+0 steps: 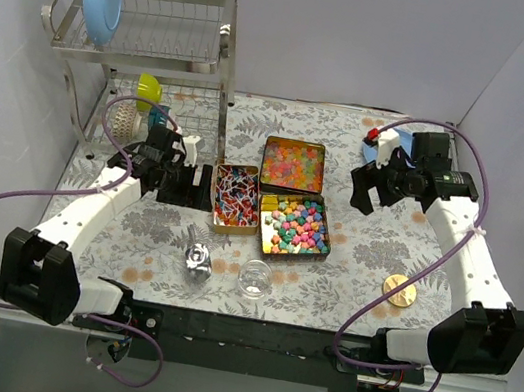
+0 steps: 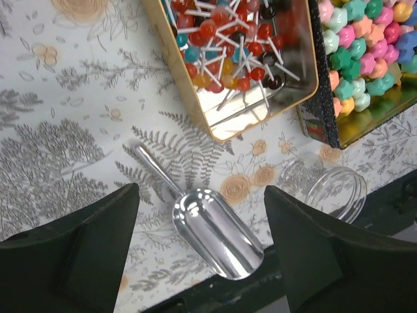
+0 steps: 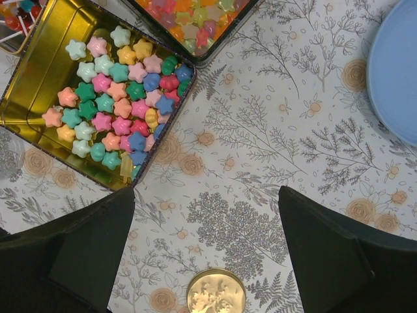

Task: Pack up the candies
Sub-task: Pick up the spatula from the center of the board.

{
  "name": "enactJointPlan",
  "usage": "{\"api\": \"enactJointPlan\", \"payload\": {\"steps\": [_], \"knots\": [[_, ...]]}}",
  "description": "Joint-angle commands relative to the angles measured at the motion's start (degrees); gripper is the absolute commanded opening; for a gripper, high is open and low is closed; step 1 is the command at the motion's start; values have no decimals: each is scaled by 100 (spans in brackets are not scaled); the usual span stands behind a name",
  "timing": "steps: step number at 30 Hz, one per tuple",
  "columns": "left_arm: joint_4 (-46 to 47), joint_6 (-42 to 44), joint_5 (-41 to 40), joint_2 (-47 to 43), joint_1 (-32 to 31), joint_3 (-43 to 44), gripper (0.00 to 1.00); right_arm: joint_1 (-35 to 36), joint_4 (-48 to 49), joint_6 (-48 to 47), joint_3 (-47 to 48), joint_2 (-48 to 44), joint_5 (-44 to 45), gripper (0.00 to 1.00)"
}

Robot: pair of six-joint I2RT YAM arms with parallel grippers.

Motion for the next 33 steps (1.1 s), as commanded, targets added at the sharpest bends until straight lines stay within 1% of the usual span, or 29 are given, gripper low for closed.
{"api": "enactJointPlan", "payload": {"steps": [1, 2, 5, 7, 8, 10, 12, 13, 14, 16, 17, 18, 22, 25, 26, 28, 31, 32, 33], "knots": [[-912, -568, 61, -27, -9, 301, 75, 94, -41, -72, 434, 129, -123, 98], [-1235, -717, 78, 78, 17, 371, 74, 138, -41, -63, 469, 173, -106, 98], [-1572, -868, 227, 114, 17, 346, 72, 199, -102, -54, 539, 261, -71, 98], [-1695, -973, 351, 228, 17, 144, 66, 226, -128, -54, 548, 305, -44, 98], [-1774, -1000, 368, 194, 17, -213, 64, 252, -155, -54, 548, 323, -44, 98], [-1784, -1175, 343, 150, 17, -541, 58, 279, -251, -54, 566, 393, -35, 98], [-1757, -1289, 316, 202, 17, -569, 54, 314, -287, -107, 531, 428, -18, 98], [-1783, -1281, 351, 315, 17, -543, 49, 323, -287, -116, 530, 463, -9, 98], [-1862, -1298, 229, 360, 0, -507, 46, 340, -269, -133, 496, 481, -9, 98], [-1898, -1325, 210, 448, 0, -472, 44, 349, -234, -142, 460, 569, 8, 98], [-1846, -1342, 445, 483, -9, -507, 45, 340, -199, -133, 443, 604, 0, 98], [-1802, -1351, 500, 518, -18, -559, 46, 349, -155, -125, 425, 630, 9, 98], [-1573, -1614, 667, 703, -106, -990, 44, 375, -120, -81, 512, 762, -53, 98], [-1459, -1694, 703, 844, -115, -1113, 41, 384, -137, -81, 644, 780, 0, 98], [-1432, -1729, 703, 914, -115, -1122, 36, 384, -146, -98, 679, 780, 9, 98], [-1397, -1738, 659, 940, -115, -1079, 29, 384, -173, -124, 689, 780, 26, 98], [-1362, -1756, 511, 914, -115, -1044, 23, 393, -173, -133, 653, 771, 0, 98], [-1327, -1721, 457, 879, -115, -965, 19, 393, -164, -133, 653, 771, -9, 98], [-1335, -1642, 422, 870, -115, -921, 8, 393, -155, -133, 671, 780, -9, 98]]}}
